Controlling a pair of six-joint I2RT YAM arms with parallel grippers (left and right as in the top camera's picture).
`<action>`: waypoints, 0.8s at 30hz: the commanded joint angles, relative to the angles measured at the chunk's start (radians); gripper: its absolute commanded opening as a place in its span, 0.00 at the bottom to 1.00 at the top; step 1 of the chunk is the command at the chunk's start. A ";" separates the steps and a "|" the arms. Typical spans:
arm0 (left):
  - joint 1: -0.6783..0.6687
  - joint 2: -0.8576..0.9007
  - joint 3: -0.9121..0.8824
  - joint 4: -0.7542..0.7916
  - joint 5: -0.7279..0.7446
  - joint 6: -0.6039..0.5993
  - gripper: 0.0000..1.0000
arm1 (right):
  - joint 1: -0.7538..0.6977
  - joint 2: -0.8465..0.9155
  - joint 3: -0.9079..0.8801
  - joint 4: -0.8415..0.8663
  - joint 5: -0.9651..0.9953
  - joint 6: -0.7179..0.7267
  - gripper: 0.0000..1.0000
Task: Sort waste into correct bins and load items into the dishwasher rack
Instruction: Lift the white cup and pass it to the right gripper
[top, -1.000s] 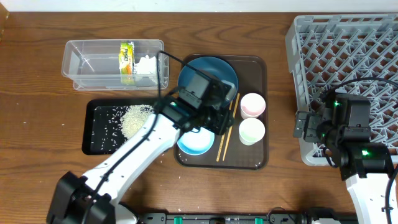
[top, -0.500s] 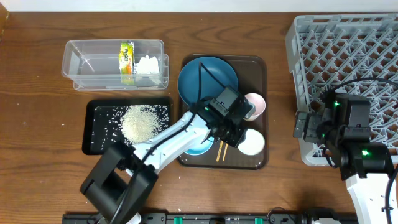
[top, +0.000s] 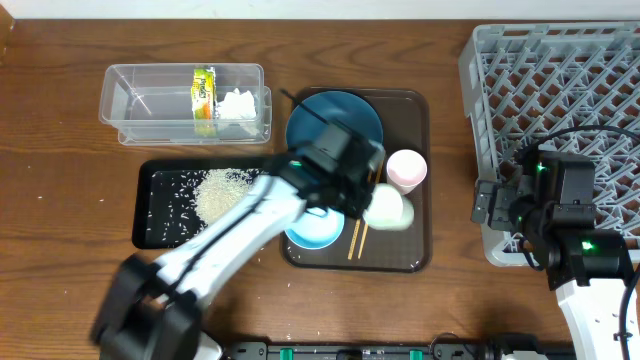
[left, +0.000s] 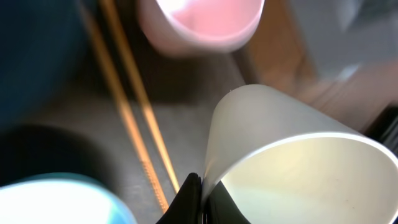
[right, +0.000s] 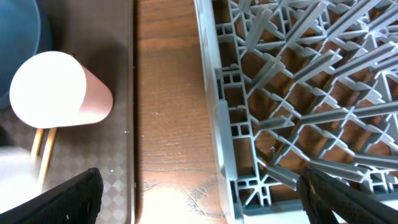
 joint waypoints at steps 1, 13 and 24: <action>0.108 -0.104 0.008 0.033 0.126 -0.068 0.06 | -0.005 -0.005 0.021 0.021 -0.097 -0.008 0.99; 0.329 -0.024 0.008 0.460 0.853 -0.398 0.06 | -0.004 0.077 0.020 0.299 -1.091 -0.348 0.99; 0.273 0.005 0.008 0.499 0.925 -0.451 0.06 | -0.004 0.132 0.020 0.537 -1.195 -0.346 0.98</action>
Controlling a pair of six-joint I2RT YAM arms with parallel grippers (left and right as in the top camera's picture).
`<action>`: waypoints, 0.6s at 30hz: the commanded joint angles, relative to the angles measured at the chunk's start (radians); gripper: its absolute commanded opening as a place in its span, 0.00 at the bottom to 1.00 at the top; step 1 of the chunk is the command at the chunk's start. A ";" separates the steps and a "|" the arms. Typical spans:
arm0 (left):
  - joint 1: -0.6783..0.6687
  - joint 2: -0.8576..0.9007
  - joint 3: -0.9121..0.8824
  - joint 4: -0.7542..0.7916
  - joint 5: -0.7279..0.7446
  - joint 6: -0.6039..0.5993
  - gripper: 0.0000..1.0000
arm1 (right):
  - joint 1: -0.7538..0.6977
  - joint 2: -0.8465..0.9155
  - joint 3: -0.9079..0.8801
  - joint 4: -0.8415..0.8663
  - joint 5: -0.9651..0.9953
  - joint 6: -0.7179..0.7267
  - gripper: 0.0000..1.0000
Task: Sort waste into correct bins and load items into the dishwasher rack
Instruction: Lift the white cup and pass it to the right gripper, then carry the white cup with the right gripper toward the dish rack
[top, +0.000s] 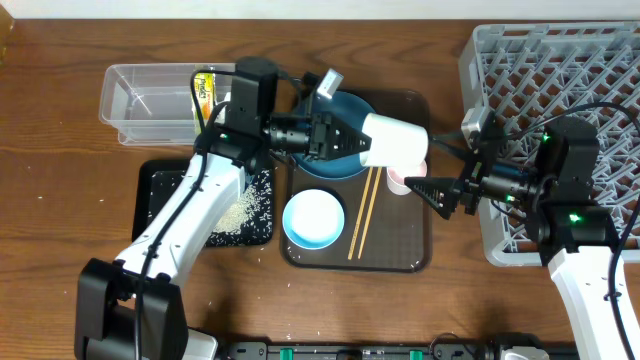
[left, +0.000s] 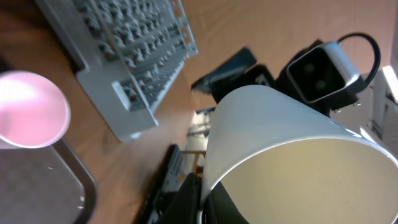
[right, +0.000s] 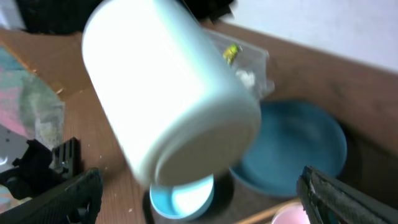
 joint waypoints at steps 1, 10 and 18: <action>-0.023 0.002 0.006 0.004 0.051 -0.020 0.06 | -0.002 0.000 0.018 0.047 -0.084 -0.018 0.97; -0.062 0.002 0.006 0.005 0.047 -0.020 0.06 | 0.005 0.000 0.018 0.107 -0.096 0.019 0.79; -0.062 0.002 0.006 0.012 0.046 -0.015 0.10 | 0.019 0.000 0.018 0.091 -0.093 0.031 0.57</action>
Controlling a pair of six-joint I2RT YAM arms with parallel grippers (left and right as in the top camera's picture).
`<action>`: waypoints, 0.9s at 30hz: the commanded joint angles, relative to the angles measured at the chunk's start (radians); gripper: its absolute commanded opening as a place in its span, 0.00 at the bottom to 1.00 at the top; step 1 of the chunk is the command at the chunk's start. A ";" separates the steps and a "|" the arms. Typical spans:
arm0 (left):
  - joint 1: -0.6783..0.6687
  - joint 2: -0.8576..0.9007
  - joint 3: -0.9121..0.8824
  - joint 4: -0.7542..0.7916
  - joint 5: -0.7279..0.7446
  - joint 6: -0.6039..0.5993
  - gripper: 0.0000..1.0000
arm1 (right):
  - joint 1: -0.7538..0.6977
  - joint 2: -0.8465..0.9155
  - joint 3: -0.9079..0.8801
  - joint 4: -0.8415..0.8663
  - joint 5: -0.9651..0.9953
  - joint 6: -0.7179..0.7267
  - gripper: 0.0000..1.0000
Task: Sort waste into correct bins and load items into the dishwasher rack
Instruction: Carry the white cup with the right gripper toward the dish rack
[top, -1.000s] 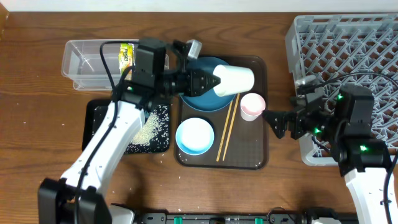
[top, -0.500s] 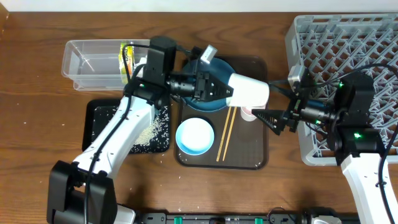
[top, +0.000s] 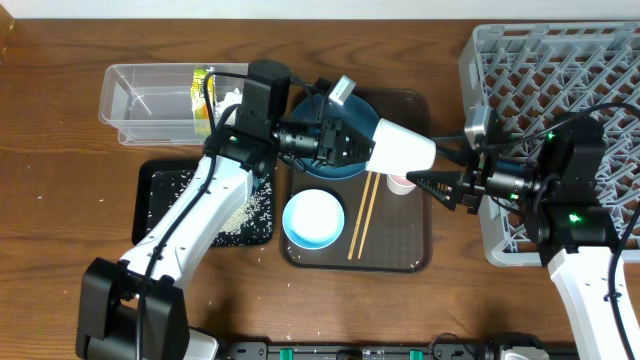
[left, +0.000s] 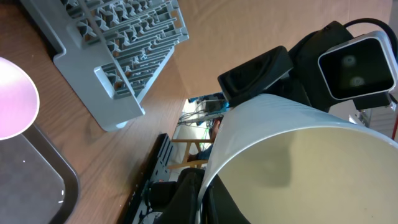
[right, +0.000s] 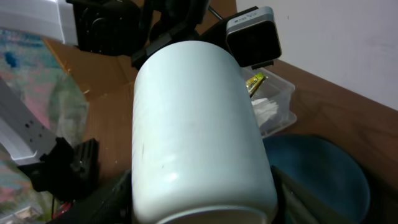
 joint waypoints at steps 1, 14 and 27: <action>-0.023 0.002 0.006 0.008 0.035 0.020 0.17 | 0.012 0.002 0.018 -0.015 0.031 0.016 0.55; 0.053 -0.013 0.006 -0.456 -0.642 0.393 0.56 | -0.043 -0.019 0.034 -0.249 0.556 0.103 0.13; 0.233 -0.230 0.006 -0.660 -0.892 0.467 0.56 | -0.414 0.046 0.287 -0.500 1.176 0.233 0.01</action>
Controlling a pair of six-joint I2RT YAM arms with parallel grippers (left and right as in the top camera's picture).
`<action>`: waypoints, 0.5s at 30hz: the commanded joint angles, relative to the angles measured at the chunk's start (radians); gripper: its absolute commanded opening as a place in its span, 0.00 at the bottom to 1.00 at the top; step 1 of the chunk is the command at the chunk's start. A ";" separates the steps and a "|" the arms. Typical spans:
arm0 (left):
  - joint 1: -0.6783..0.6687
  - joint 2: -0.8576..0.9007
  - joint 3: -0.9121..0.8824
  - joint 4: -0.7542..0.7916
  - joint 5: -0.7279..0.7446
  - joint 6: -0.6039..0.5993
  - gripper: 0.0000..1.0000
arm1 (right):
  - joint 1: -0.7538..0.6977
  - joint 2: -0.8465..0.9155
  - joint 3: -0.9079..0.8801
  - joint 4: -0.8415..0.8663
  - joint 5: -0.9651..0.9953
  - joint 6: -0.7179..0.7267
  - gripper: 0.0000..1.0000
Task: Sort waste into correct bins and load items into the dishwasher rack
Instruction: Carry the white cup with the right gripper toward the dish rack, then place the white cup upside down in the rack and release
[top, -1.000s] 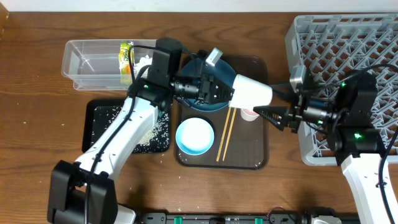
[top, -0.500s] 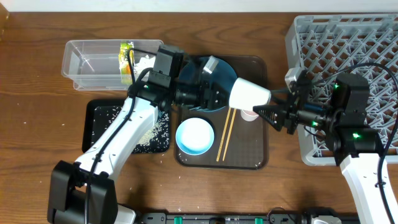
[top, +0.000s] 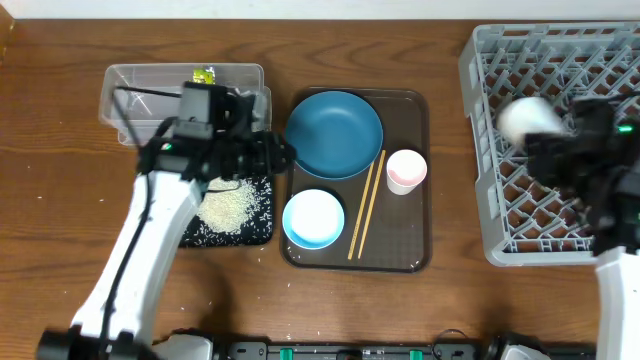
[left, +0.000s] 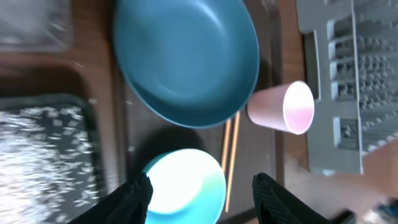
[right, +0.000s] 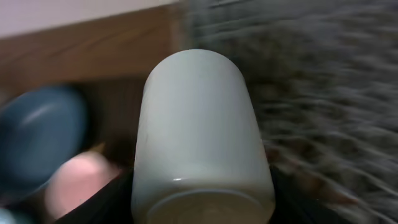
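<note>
My right gripper (right: 202, 208) is shut on the white cup (right: 200, 134), which it holds over the left part of the grey dishwasher rack (top: 560, 60); overhead the white cup (top: 527, 117) shows blurred above the rack. The left gripper (left: 199, 193) is open and empty above the brown tray (top: 415, 255). On that tray lie the dark blue plate (top: 335, 133), the light blue bowl (top: 313, 219), the pink cup (top: 406, 171) and a pair of chopsticks (top: 366, 205).
A clear plastic bin (top: 140, 95) with a yellow wrapper (top: 205, 75) stands at the back left. In front of it is a black tray (top: 225, 215) with spilled rice (top: 225, 205). The rack fills the right side of the table.
The white cup has passed from the left gripper to the right one. The right arm now holds it over the rack. The left arm has pulled back over the black tray, jaws open.
First my left gripper was shut on the white cup low on the brown tray. Then it held the cup up toward the open right gripper. Later the right jaws stood around the cup's base. Now the right gripper has it above the rack.
</note>
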 joint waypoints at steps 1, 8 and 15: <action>0.009 -0.037 0.006 -0.007 -0.088 0.034 0.56 | -0.105 0.055 0.072 -0.029 0.225 0.066 0.01; 0.009 -0.043 0.005 -0.010 -0.091 0.037 0.56 | -0.296 0.237 0.203 -0.100 0.304 0.129 0.01; 0.009 -0.043 0.005 -0.018 -0.091 0.037 0.56 | -0.405 0.385 0.214 -0.069 0.370 0.207 0.01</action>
